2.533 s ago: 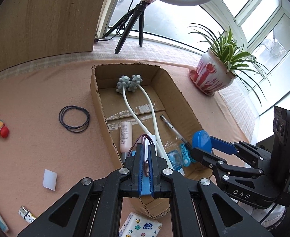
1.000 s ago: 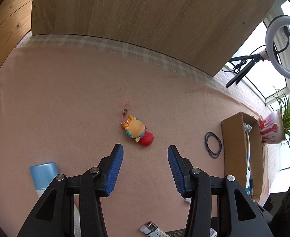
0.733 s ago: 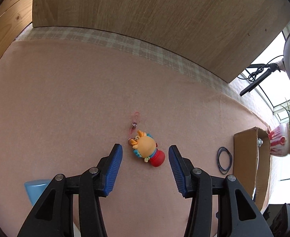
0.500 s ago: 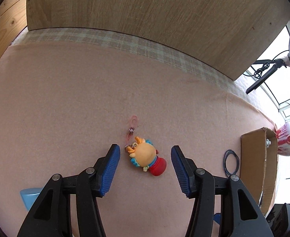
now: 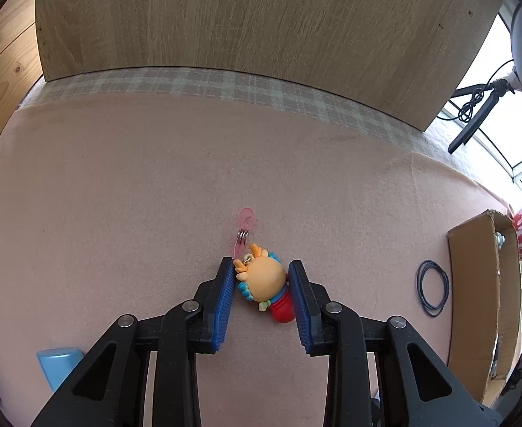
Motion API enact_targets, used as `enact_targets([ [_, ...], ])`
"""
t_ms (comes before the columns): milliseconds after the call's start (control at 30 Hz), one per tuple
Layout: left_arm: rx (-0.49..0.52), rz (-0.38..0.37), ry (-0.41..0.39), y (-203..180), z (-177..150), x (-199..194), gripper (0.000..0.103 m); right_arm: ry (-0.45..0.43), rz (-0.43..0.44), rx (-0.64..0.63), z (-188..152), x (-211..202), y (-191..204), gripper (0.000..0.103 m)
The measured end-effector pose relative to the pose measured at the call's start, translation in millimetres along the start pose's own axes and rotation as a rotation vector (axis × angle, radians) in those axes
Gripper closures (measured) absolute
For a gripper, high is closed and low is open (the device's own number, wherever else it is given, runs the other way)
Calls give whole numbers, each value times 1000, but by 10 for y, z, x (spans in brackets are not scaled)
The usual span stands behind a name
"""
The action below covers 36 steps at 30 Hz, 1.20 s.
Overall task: Organize objects
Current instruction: 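Grasp the white cap with the right tool while the left tool grasps the orange toy, then carry cap and toy into the box and open both tools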
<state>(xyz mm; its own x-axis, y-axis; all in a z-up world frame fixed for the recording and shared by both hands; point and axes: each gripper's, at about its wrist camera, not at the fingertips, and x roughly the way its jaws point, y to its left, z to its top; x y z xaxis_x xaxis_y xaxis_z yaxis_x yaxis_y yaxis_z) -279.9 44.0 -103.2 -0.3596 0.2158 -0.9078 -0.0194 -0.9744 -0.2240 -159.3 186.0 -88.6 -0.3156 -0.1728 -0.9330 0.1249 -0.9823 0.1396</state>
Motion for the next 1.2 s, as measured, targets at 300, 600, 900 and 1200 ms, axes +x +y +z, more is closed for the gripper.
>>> enact_targets([
  [300,-20,-63,-22,118,-142,-194,74,-7,107,84,-31,-70,-223,94],
  [600,-49,-100,-22,243,-374,-334,74,-26,161,132,-185,-256,-413,94],
  [900,-37,-153,-47,184,-578,-596,74,-88,258,220,-228,-588,-650,94],
  [1200,17,-230,-66,-198,-694,-823,74,-192,272,314,-323,-1086,-1127,94],
])
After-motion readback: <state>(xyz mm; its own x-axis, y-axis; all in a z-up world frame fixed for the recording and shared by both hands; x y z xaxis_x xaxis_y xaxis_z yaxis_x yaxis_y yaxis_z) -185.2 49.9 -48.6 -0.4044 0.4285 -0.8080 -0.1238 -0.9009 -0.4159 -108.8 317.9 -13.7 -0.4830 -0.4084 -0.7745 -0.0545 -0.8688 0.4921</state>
